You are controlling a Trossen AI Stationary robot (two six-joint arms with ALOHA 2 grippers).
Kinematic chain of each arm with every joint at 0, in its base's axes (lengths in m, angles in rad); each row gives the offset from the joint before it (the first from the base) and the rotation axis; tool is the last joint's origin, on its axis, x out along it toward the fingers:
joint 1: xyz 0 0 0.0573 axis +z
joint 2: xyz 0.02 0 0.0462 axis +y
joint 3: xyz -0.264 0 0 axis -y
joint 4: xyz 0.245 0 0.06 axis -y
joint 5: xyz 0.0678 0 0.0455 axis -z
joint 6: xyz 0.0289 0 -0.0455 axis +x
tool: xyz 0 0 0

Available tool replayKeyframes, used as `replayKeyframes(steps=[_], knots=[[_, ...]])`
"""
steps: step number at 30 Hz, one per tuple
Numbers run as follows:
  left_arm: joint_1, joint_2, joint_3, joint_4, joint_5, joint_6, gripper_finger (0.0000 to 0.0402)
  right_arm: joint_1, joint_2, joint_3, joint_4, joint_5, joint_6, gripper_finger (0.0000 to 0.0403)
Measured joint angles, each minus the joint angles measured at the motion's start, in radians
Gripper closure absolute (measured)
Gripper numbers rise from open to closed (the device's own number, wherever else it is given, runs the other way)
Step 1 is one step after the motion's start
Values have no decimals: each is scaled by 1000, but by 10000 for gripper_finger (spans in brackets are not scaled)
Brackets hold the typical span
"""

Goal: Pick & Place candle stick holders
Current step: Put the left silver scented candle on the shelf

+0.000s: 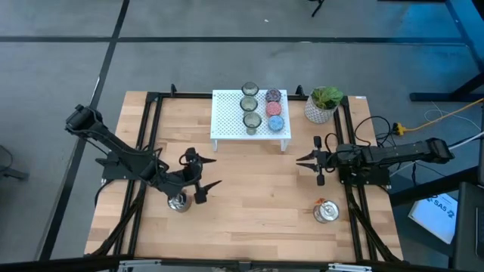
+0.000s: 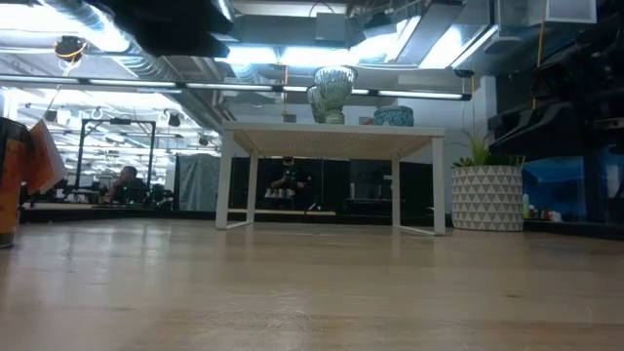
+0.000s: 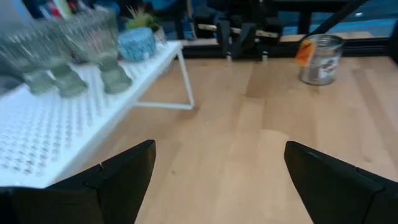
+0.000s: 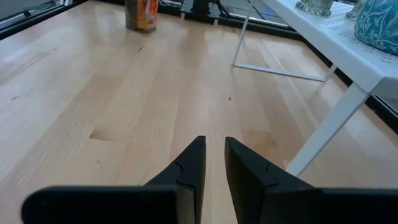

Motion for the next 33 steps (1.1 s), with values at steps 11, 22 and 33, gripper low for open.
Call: replayKeyframes(steps=[11, 22, 33], knots=[[-79, 125, 128, 37, -243, 200, 155, 0, 0, 0, 0, 0, 0, 339], [-184, 234, 183, 35, -502, 339, 300, 0, 0, 0, 0, 1, 0, 339], [-138, 243, 184, 69, -393, 429, 339, 0, 0, 0, 0, 1, -1, 340]])
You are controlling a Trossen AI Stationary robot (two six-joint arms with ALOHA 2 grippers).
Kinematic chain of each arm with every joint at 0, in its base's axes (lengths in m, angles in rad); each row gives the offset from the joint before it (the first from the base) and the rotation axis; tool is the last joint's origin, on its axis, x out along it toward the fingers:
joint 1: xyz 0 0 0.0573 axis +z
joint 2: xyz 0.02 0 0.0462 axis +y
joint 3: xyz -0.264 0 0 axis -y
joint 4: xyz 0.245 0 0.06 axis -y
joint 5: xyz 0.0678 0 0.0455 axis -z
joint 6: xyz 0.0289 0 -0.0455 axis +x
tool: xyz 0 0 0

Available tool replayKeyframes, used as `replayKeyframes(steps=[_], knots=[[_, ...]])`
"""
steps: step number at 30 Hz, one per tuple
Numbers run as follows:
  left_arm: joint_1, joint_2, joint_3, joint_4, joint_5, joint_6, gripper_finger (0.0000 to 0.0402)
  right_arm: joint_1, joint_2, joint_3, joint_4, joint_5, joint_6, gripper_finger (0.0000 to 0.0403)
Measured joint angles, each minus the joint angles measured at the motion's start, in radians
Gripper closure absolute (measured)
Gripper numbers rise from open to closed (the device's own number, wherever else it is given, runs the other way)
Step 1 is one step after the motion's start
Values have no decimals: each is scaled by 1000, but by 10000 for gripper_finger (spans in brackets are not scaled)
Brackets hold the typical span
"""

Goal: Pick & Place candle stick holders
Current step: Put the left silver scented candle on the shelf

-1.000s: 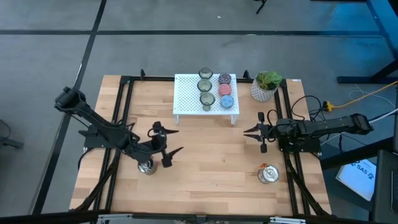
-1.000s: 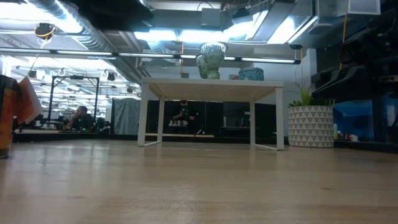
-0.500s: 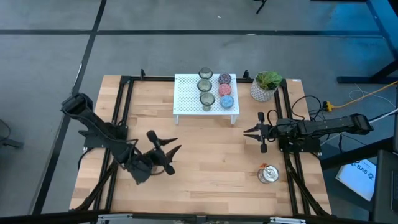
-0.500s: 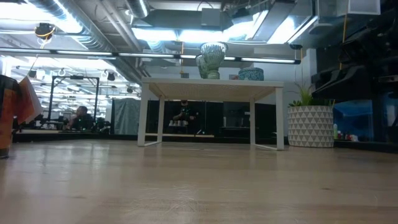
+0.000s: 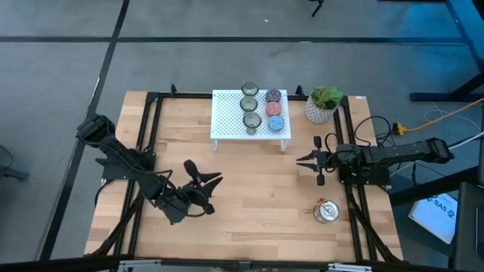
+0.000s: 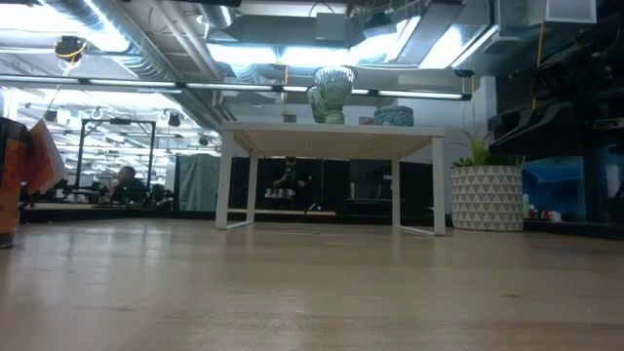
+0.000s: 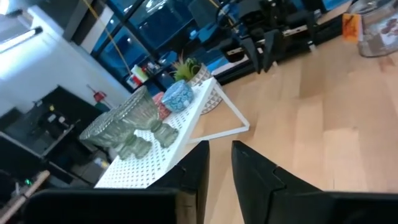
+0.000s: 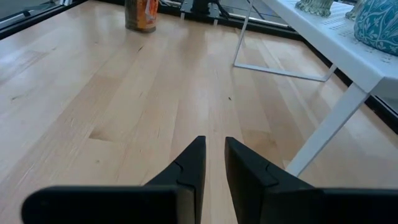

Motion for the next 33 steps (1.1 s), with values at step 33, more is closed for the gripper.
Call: replayKeyframes(steps=[33], knots=[[138, -171, -2, -584, 851, -737, 396, 0, 0, 0, 0, 0, -1, 340]])
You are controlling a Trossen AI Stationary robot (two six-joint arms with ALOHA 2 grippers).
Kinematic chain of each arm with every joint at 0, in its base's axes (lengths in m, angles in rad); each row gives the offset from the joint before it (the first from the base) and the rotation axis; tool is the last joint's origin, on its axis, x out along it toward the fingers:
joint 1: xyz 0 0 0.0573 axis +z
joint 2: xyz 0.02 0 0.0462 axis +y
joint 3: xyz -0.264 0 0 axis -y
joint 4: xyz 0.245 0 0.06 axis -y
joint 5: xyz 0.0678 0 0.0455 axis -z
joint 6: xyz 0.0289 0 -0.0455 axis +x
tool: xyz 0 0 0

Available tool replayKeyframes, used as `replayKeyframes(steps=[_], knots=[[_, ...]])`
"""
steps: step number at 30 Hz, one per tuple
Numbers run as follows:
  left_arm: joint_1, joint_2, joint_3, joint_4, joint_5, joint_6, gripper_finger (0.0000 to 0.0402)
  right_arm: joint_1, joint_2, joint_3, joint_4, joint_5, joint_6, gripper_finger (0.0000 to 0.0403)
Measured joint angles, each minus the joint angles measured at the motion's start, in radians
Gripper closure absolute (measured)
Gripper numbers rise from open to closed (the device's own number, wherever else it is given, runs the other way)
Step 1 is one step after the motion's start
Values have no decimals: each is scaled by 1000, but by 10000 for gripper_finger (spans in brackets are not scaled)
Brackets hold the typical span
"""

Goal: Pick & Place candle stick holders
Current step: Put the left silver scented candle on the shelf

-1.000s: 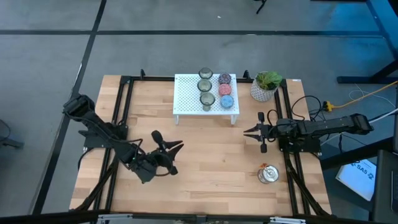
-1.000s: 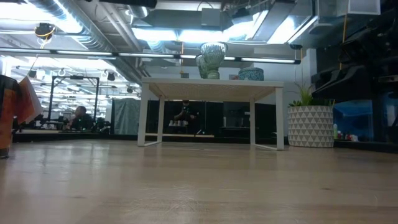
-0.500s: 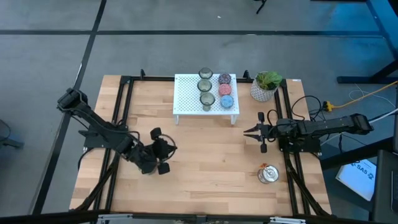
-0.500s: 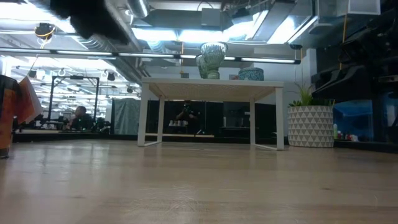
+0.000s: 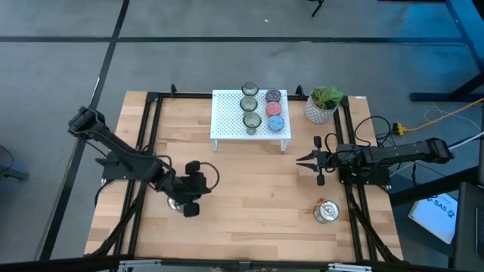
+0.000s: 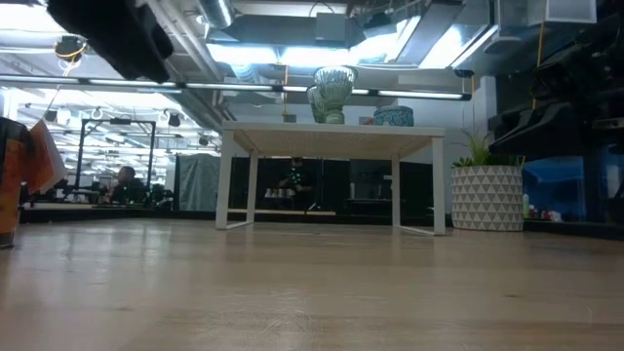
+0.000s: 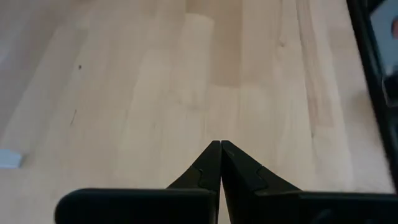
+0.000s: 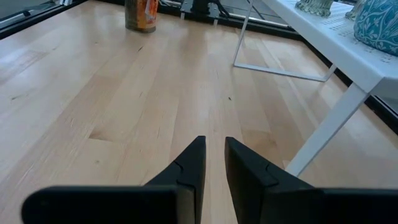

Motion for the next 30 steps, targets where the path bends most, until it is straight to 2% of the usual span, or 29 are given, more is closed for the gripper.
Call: replayKeyframes(steps=[3, 6, 12, 18, 22, 25, 30], knots=[[42, 0, 0, 1, 64, -34, 387, 0, 0, 0, 0, 0, 0, 340], [92, 5, 0, 7, 140, -16, 358, 0, 0, 0, 0, 0, 0, 340], [196, 32, 0, 98, 253, 41, 251, 0, 0, 0, 0, 0, 0, 340], [261, 60, 0, 116, 227, 50, 119, 0, 0, 0, 0, 0, 0, 339], [271, 76, 0, 137, 129, 42, 56, 0, 0, 0, 0, 0, 0, 339], [274, 86, 0, 137, 91, 25, 38, 0, 0, 0, 0, 0, 0, 339], [292, 91, 1, 131, 219, -12, 49, 0, 0, 0, 0, 0, 0, 339]])
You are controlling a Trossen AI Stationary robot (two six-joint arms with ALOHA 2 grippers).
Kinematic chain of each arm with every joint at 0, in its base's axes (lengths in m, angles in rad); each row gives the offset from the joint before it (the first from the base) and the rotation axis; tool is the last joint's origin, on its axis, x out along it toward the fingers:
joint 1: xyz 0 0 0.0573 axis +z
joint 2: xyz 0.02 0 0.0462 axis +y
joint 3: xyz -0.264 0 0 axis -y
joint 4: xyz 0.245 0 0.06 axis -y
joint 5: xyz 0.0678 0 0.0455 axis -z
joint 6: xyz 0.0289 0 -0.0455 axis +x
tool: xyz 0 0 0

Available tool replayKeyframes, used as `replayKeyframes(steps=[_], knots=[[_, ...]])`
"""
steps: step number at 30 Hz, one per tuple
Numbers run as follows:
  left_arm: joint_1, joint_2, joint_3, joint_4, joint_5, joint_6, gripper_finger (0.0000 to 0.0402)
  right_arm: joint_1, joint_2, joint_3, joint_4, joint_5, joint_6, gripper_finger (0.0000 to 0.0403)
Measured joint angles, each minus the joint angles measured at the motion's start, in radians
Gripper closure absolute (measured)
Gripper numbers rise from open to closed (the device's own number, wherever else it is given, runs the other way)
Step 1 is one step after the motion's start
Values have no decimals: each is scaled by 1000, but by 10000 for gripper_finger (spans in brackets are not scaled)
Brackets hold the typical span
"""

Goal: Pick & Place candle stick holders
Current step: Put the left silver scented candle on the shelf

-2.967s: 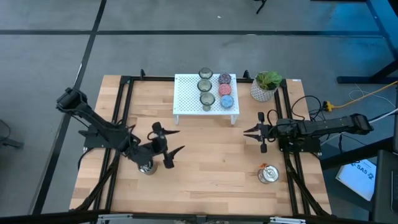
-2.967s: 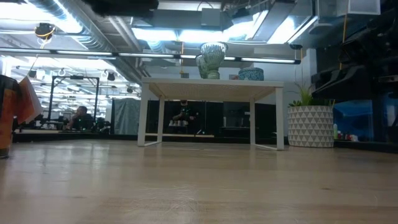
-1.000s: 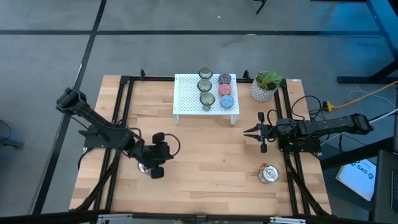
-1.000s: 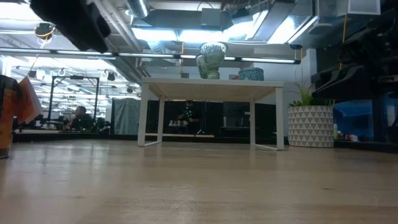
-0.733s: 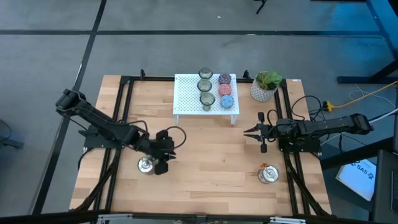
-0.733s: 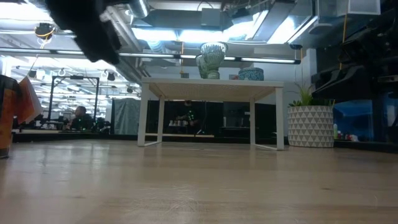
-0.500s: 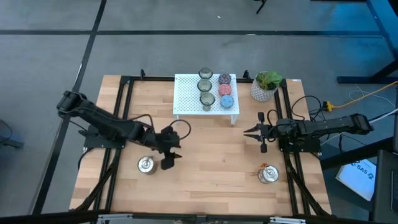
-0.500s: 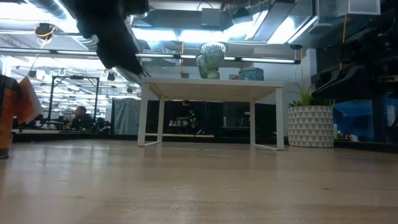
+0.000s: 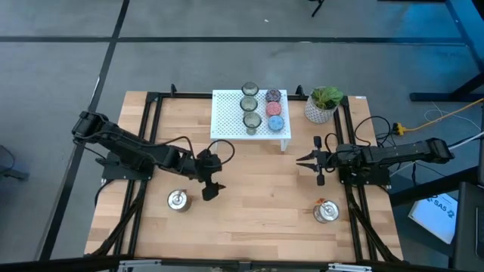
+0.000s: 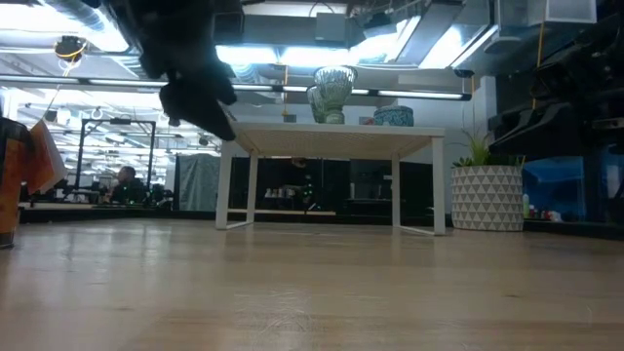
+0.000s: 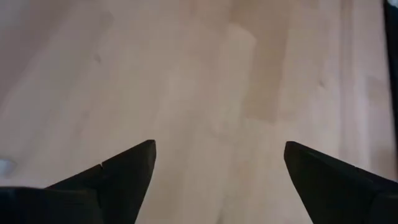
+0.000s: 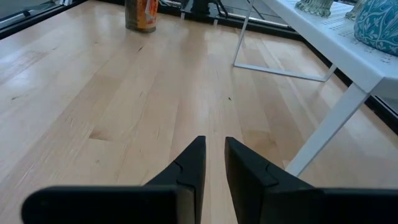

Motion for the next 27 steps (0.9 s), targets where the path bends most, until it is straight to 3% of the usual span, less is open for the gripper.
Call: replayKeyframes(steps=[4, 8, 21, 27], knots=[[5, -3, 0, -42, 91, 16, 62, 0, 0, 0, 0, 0, 0, 339], [4, 0, 0, -74, 98, 22, 63, 0, 0, 0, 0, 0, 0, 339], [5, 0, 0, -29, -95, 25, 64, 0, 0, 0, 0, 0, 0, 339], [11, 0, 0, -162, -166, 86, 64, 0, 0, 0, 0, 0, 0, 339]])
